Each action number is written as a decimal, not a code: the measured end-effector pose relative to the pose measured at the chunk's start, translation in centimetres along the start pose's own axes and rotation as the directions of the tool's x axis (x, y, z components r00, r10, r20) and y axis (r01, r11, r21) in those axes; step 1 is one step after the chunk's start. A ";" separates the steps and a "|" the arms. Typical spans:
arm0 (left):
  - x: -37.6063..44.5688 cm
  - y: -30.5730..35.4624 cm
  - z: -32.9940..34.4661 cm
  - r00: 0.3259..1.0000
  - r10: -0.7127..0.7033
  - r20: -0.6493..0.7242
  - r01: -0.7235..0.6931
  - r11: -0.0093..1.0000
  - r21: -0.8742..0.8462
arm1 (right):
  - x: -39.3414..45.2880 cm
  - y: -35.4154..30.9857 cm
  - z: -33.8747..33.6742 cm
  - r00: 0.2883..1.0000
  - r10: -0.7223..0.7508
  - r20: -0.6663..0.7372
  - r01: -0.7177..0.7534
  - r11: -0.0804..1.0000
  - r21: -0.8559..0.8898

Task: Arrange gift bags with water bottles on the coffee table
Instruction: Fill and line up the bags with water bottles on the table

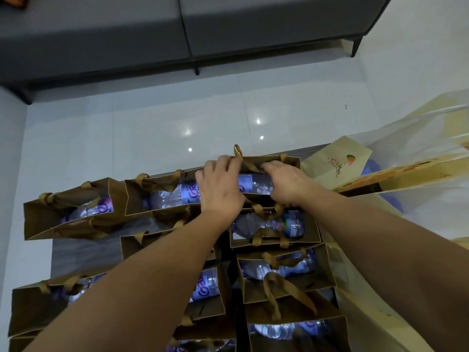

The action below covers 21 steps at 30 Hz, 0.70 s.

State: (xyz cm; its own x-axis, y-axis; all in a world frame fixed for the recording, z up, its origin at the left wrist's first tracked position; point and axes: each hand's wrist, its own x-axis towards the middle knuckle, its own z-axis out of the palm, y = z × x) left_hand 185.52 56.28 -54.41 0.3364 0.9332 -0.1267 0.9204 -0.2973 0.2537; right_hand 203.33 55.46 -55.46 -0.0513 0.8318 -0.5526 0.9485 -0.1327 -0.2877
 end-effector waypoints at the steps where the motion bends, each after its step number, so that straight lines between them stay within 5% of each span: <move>1: -0.1 -0.2 -0.1 0.989 0.133 0.061 -0.136 0.990 0.048 | 0.2 0.1 -0.1 0.999 0.018 0.041 -0.018 1.000 0.009; 4: 0.4 -0.6 0.0 0.908 0.284 0.308 -0.310 0.950 0.037 | 0.2 0.1 -0.4 0.997 0.058 0.052 -0.061 0.996 0.067; 8: 0.4 -0.7 0.1 0.855 0.330 0.400 -0.351 0.936 -0.023 | -1.0 0.5 -0.9 0.998 0.033 -0.051 -0.021 0.973 0.231; 12: 1.4 0.3 0.1 0.850 0.338 0.404 -0.385 0.922 0.038 | -2.3 2.0 -0.5 0.990 -0.142 0.005 0.142 0.990 0.008; 15: 2.0 0.7 0.2 0.866 0.268 0.423 -0.260 0.962 -0.077 | -2.6 2.4 -0.1 0.983 -0.164 0.087 0.174 0.977 -0.122; 21: 1.3 -1.4 0.8 0.881 0.205 0.427 -0.286 0.949 0.135 | -1.9 2.7 0.8 0.986 -0.155 -0.055 0.135 0.953 -0.270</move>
State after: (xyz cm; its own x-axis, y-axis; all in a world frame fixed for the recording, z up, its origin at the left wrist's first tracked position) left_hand 184.81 57.71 -55.70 0.5696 0.6747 -0.4693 0.8039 -0.5762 0.1473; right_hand 205.73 53.07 -55.83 -0.1804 0.8708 -0.4573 0.9818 0.1313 -0.1373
